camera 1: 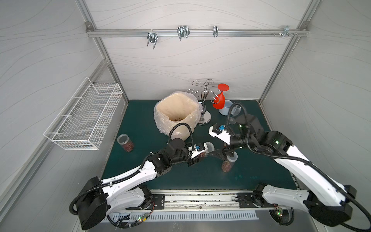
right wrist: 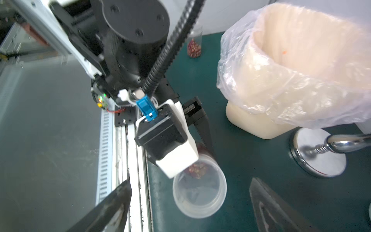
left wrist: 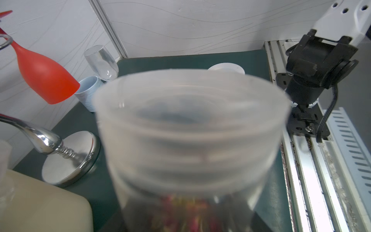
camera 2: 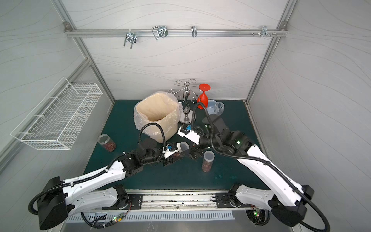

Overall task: Empty the moldy dried flower tea in the jars
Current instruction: Unscrew the lid from the jar.

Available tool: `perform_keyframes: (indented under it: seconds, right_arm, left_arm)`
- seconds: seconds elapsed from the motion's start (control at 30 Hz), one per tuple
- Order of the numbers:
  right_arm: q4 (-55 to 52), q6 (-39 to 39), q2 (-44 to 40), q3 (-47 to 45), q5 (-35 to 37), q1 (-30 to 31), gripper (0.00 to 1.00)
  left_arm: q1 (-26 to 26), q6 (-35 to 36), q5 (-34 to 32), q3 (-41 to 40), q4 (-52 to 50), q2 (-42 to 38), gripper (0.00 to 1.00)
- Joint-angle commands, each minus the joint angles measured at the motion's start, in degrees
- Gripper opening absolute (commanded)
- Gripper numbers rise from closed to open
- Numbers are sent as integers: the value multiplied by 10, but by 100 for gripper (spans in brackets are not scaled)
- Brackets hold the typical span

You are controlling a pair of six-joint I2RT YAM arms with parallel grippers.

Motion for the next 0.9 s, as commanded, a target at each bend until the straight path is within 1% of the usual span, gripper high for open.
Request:
perform_keyframes:
  seconds: [0.0, 0.07, 0.1, 0.2, 0.3, 0.5, 0.67, 0.87]
  right_arm:
    - [23, 157, -36, -19, 41, -10, 96]
    - [5, 226, -40, -18, 35, -30, 96]
    - [-6, 266, -39, -17, 30, -41, 95]
    - [-15, 313, -29, -14, -9, -65, 93]
    - [-29, 346, -4, 2, -22, -68, 91]
    - [-47, 357, 38, 31, -48, -62, 86]
    - [-45, 345, 47, 22, -21, -32, 82]
    - [-49, 327, 67, 22, 5, -3, 80]
  left_arm:
    - [-2, 25, -22, 18, 29, -26, 0]
    - [-2, 32, -28, 11, 29, -37, 0]
    - [-2, 36, -33, 7, 32, -42, 0]
    - [-2, 42, -43, 3, 36, -50, 0]
    - [-2, 54, -46, 7, 21, -51, 0]
    - [-2, 57, -61, 21, -11, -50, 0]
    - [-2, 42, -53, 30, -28, -49, 0]
    - [-2, 26, -37, 35, -36, -44, 0]
